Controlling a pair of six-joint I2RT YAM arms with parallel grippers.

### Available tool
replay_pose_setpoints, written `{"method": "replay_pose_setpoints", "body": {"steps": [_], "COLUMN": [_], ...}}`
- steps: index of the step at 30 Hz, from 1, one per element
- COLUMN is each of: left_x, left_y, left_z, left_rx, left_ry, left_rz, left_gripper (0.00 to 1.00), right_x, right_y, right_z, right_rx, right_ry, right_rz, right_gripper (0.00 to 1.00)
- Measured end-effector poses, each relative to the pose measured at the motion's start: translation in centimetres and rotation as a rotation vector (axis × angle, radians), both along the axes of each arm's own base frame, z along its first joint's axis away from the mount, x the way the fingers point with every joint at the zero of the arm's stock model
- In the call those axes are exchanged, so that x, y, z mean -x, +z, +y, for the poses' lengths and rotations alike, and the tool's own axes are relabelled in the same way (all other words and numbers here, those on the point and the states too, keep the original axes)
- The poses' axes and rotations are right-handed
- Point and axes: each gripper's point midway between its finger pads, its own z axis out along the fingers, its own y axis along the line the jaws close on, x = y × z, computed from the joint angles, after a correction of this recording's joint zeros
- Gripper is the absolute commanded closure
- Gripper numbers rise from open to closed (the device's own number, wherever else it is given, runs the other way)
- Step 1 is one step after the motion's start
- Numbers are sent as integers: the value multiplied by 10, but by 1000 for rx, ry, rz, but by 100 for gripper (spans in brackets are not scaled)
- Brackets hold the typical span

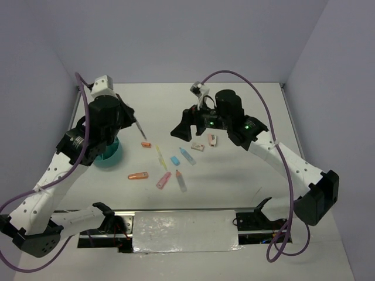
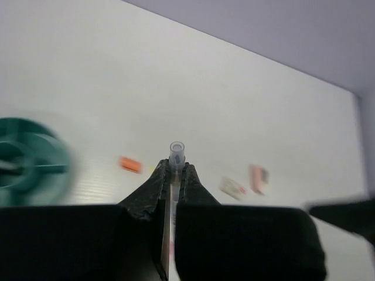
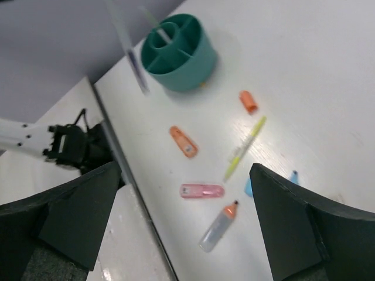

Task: Sort the stationery into containers
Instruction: Place the pen in the storage box.

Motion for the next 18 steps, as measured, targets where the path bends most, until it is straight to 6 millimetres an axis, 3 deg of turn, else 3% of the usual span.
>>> {"method": "replay_pose_setpoints", "body": {"steps": [4,9,12,17,18], "left_x": [-12,-11,-12,-18,-19], "left_y": [-22,-57,-67,-77,-80], "left_z": [83,180,205,214,215], "left_rx": [-155,-282,-315,-340,-348], "left_ry": [371,704,785,815,817], "left_rz": [40,104,123,111,109], "left_gripper": [100,100,100,100,95], "right_x": [-7,5,13,21,22], "right_y": [-10,1,-1,-8,-10], "right_z": [-31,-42,-46,-52,-53], "right_rx": [30,10,12,39,46], "right_ry": [-132,-140,-133,-130,-129], "right_rz": [-1,-27,-19,2,5], "right_gripper": [0,0,0,0,0]}}
